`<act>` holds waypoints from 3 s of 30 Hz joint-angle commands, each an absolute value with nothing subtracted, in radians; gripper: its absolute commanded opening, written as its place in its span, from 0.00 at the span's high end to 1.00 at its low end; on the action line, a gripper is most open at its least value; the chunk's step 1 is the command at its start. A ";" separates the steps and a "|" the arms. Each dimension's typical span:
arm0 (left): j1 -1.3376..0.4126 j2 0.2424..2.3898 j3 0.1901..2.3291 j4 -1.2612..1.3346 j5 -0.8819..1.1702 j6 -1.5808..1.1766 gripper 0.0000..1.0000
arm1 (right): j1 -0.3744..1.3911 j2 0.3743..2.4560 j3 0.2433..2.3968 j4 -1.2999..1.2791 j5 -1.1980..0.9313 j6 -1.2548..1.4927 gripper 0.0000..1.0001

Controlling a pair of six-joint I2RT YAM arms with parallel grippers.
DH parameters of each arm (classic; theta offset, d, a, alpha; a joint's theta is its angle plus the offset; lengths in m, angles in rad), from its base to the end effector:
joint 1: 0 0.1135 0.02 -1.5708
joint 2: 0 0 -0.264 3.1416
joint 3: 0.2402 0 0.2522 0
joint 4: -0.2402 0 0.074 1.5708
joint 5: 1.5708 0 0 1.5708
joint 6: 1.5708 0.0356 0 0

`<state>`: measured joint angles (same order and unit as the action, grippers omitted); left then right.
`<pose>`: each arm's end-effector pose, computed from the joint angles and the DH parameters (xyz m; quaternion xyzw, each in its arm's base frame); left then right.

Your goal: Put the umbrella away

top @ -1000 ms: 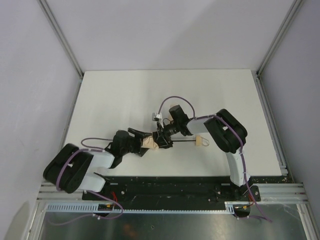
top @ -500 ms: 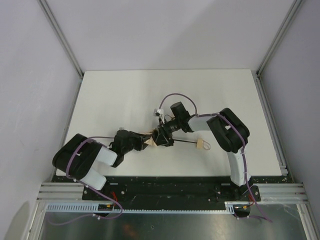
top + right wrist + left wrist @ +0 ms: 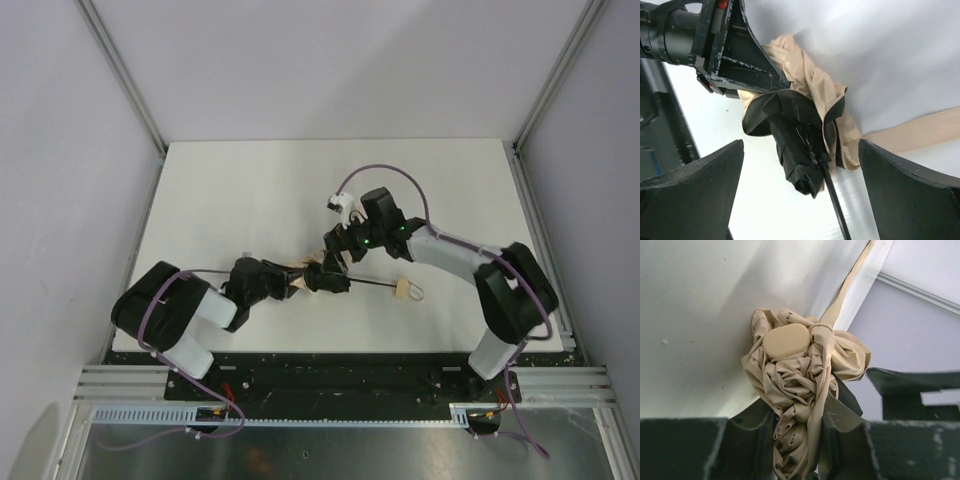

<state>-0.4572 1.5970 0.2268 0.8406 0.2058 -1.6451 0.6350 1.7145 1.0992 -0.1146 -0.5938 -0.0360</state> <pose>0.2018 -0.1074 0.0943 -0.4406 0.7437 -0.4737 0.1683 0.2857 0.2353 0.2134 -0.4002 0.7850 0.3703 0.2941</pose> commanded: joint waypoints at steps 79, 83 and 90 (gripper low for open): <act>-0.478 1.292 0.313 0.231 -0.077 -1.509 0.05 | 0.645 2.321 1.003 0.908 -1.171 0.758 1.00; -0.480 1.398 0.329 0.288 -0.115 -1.467 0.17 | 0.656 2.337 1.003 0.948 -1.196 0.777 1.00; -0.488 1.410 0.257 0.356 -0.147 -1.405 0.67 | 0.669 2.340 1.013 0.970 -1.218 0.783 1.00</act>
<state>-0.4870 1.3853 0.3157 0.4034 0.0074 -1.5352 0.6270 2.2856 1.0321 0.9565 -1.1290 0.8349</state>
